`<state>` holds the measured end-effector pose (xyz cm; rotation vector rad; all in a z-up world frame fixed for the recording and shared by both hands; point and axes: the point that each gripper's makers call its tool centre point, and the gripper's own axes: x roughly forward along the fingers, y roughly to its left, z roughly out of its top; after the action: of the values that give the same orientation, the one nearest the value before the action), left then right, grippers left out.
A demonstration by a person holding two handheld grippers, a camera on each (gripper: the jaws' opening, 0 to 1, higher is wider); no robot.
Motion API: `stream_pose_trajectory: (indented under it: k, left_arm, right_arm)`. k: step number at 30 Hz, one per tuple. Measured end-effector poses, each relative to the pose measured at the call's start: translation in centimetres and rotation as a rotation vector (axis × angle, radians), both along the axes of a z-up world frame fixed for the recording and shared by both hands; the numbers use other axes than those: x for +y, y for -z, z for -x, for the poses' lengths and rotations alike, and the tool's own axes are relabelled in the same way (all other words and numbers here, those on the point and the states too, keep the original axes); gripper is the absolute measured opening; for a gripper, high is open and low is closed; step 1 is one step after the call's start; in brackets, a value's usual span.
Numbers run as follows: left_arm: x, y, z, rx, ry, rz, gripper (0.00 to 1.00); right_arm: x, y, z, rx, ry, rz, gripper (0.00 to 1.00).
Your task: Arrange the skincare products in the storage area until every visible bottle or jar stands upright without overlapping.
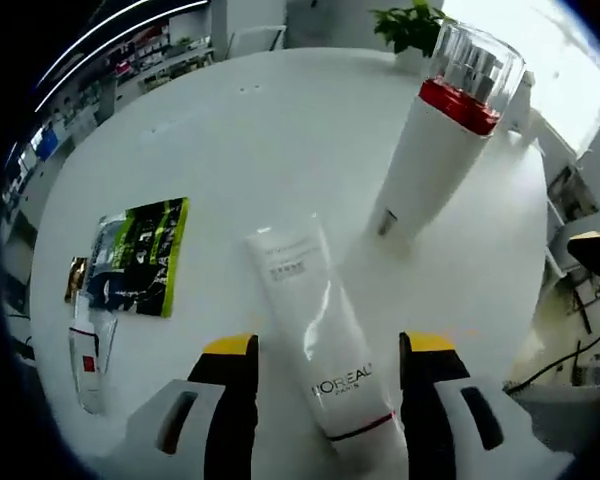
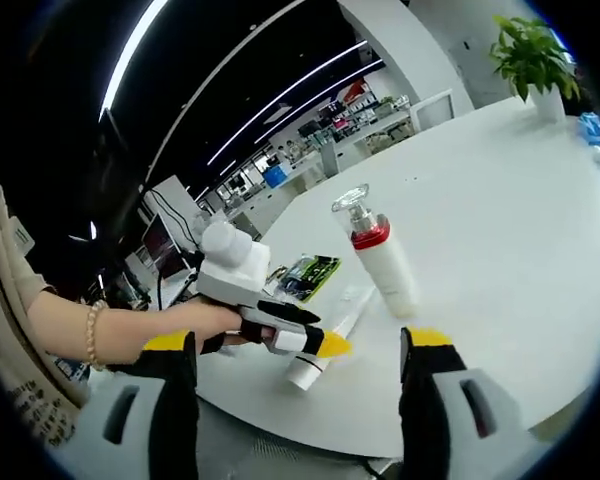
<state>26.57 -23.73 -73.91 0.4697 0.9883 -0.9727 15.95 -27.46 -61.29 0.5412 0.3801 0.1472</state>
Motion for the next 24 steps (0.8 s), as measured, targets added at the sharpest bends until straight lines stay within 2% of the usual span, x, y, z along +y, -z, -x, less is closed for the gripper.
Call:
stream_pose_trajectory:
  k: [7, 10, 13, 14, 16, 20, 24]
  left_arm:
    - [0.3, 0.5, -0.5, -0.057, 0.026, -0.048, 0.45]
    - [0.2, 0.5, -0.5, -0.062, 0.037, -0.043, 0.44]
    - [-0.1, 0.5, -0.3, -0.087, 0.072, -0.032, 0.36]
    - [-0.1, 0.4, -0.1, -0.071, 0.071, -0.019, 0.35]
    - [-0.1, 0.4, -0.2, -0.074, 0.075, -0.013, 0.32]
    - [0.0, 0.3, -0.7, -0.059, 0.034, 0.008, 0.28]
    - [0.0, 0.1, -0.9, 0.018, -0.051, 0.06, 0.26]
  right_arm:
    - [-1.1, 0.5, 0.3, 0.008, -0.01, -0.007, 0.84]
    - [-1.3, 0.7, 0.3, 0.012, -0.018, -0.007, 0.83]
    - [-1.4, 0.8, 0.1, 0.015, -0.024, -0.008, 0.83]
    - [-1.4, 0.8, 0.1, 0.014, -0.026, -0.009, 0.83]
    - [-1.2, 0.8, 0.0, 0.014, -0.034, -0.006, 0.83]
    - [-0.9, 0.6, -0.2, 0.01, -0.039, -0.006, 0.83]
    - [-0.4, 0.5, -0.1, 0.008, -0.036, -0.009, 0.82]
